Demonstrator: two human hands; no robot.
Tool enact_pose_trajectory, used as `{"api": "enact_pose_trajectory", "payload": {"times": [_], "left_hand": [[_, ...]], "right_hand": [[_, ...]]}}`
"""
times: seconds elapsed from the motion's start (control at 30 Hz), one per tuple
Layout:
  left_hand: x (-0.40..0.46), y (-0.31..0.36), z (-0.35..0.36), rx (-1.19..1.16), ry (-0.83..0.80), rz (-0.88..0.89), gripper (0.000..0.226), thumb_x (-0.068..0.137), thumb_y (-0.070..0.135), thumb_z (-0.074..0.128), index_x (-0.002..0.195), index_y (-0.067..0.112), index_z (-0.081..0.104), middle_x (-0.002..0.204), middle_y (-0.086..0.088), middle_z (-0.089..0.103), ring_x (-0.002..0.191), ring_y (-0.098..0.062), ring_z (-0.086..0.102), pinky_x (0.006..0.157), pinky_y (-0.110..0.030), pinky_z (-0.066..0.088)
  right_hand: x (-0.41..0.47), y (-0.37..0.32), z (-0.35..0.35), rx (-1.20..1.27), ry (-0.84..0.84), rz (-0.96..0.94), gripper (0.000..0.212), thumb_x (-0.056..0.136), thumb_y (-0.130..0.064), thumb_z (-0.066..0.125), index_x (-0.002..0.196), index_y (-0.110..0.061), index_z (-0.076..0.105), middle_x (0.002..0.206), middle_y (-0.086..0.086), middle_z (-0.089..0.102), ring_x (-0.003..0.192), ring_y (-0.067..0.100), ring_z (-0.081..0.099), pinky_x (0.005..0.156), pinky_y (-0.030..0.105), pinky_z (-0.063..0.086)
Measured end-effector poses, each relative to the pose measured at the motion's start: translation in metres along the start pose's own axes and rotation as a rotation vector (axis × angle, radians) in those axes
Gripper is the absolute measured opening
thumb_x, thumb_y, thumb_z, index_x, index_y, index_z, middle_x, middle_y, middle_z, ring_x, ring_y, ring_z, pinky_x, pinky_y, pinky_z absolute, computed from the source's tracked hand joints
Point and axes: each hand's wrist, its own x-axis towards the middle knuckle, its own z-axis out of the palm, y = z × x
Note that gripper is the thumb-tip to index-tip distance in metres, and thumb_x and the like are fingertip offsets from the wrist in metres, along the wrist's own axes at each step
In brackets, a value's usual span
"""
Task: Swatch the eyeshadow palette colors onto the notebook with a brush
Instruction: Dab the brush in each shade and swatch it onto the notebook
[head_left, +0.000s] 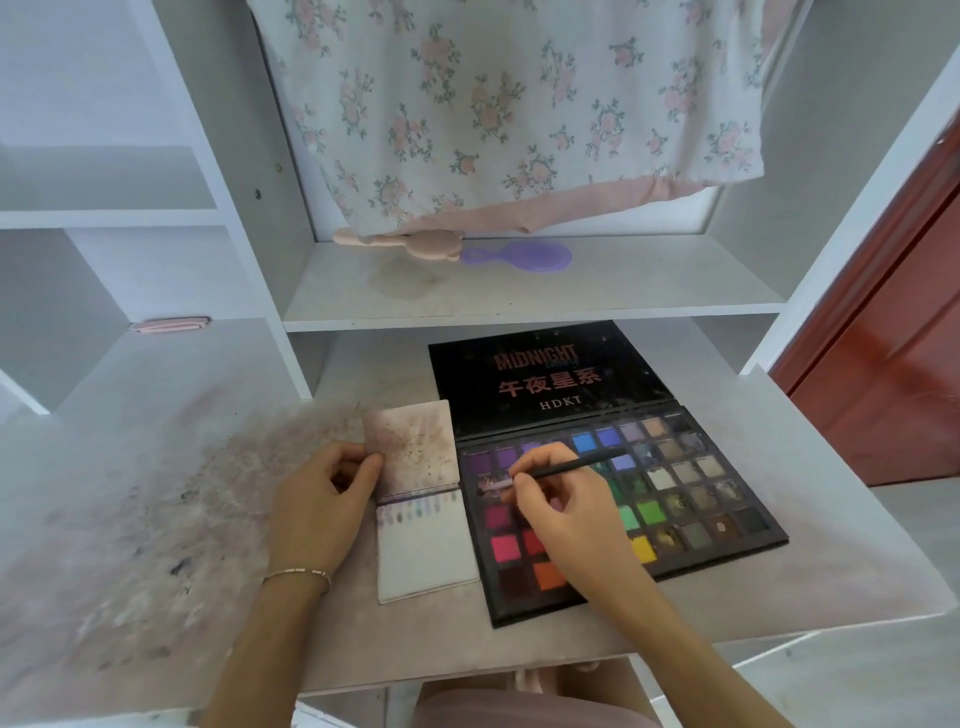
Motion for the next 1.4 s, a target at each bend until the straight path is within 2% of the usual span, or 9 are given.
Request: {"api": "enact_pose_trajectory", "payload": {"times": [0.1,0.27,0.43,0.57,0.77,0.93,1.1,1.23,1.4], "left_hand": [[0.0,0.0,-0.001,0.012,-0.001,-0.01,0.021,0.084,0.016,0.064,0.072,0.033,0.058,0.069,0.016,0.061,0.068,0.002,0.055,0.055,-0.006,0.034],[0.001,-0.002,-0.001,0.016,-0.004,-0.013,0.012,0.084,0.019,0.064,0.077,0.028,0.062,0.07,0.017,0.062,0.068,0.002,0.056,0.056,-0.007,0.036],[0.001,-0.004,-0.001,0.022,-0.005,-0.007,0.007,0.084,0.02,0.064,0.079,0.025,0.063,0.07,0.015,0.062,0.069,0.0,0.056,0.057,-0.007,0.037],[0.001,-0.004,-0.001,0.034,-0.008,-0.001,0.005,0.085,0.022,0.063,0.08,0.025,0.064,0.072,0.015,0.062,0.07,-0.001,0.057,0.06,-0.014,0.039],[0.0,-0.003,-0.001,0.023,-0.005,-0.004,0.011,0.084,0.022,0.063,0.077,0.03,0.06,0.07,0.017,0.061,0.068,0.002,0.056,0.056,-0.003,0.038],[0.0,-0.004,0.0,0.004,-0.003,-0.01,0.019,0.084,0.022,0.064,0.072,0.035,0.057,0.07,0.014,0.063,0.069,-0.002,0.058,0.059,-0.015,0.04],[-0.001,-0.004,-0.001,0.006,-0.005,-0.007,0.02,0.084,0.022,0.064,0.072,0.036,0.056,0.07,0.014,0.062,0.069,-0.001,0.058,0.058,-0.014,0.038],[-0.001,-0.003,-0.001,-0.004,-0.007,-0.011,0.021,0.084,0.021,0.064,0.072,0.036,0.056,0.07,0.014,0.062,0.068,-0.001,0.057,0.059,-0.013,0.038],[-0.001,-0.003,0.0,-0.013,-0.01,-0.009,0.02,0.084,0.021,0.063,0.073,0.035,0.057,0.07,0.014,0.063,0.069,-0.002,0.058,0.06,-0.015,0.04]], "right_hand": [[0.005,-0.001,0.013,-0.045,-0.044,-0.013,0.018,0.087,-0.016,0.053,0.077,-0.031,0.052,0.07,0.005,0.065,0.064,0.012,0.06,0.058,0.019,0.049],[0.01,0.0,0.019,-0.109,-0.089,-0.012,0.016,0.088,-0.018,0.052,0.078,-0.031,0.051,0.071,0.006,0.066,0.066,0.015,0.061,0.061,0.029,0.053],[0.011,0.002,0.02,-0.137,-0.13,-0.013,0.014,0.088,-0.019,0.052,0.079,-0.03,0.051,0.074,0.002,0.067,0.069,0.011,0.061,0.063,0.023,0.052],[0.011,0.002,0.02,-0.146,-0.142,-0.009,0.012,0.088,-0.02,0.052,0.08,-0.029,0.051,0.075,0.0,0.067,0.071,0.008,0.062,0.066,0.021,0.052],[0.011,0.001,0.021,-0.173,-0.164,-0.012,0.016,0.087,-0.021,0.053,0.077,-0.032,0.05,0.073,0.0,0.066,0.068,0.008,0.061,0.06,0.018,0.051],[0.011,0.002,0.021,-0.176,-0.159,-0.019,0.016,0.088,-0.02,0.052,0.079,-0.033,0.05,0.076,0.0,0.067,0.072,0.009,0.062,0.066,0.022,0.053],[0.01,0.003,0.02,-0.196,-0.164,-0.018,0.016,0.087,-0.021,0.053,0.077,-0.033,0.05,0.074,-0.002,0.065,0.071,0.006,0.06,0.063,0.019,0.052],[0.011,0.003,0.02,-0.189,-0.16,-0.026,0.017,0.088,-0.021,0.052,0.078,-0.034,0.05,0.077,-0.003,0.066,0.073,0.006,0.061,0.066,0.019,0.052],[0.01,0.003,0.02,-0.194,-0.161,-0.021,0.017,0.087,-0.021,0.053,0.076,-0.033,0.049,0.073,-0.005,0.063,0.071,0.003,0.059,0.06,0.013,0.049]]}}
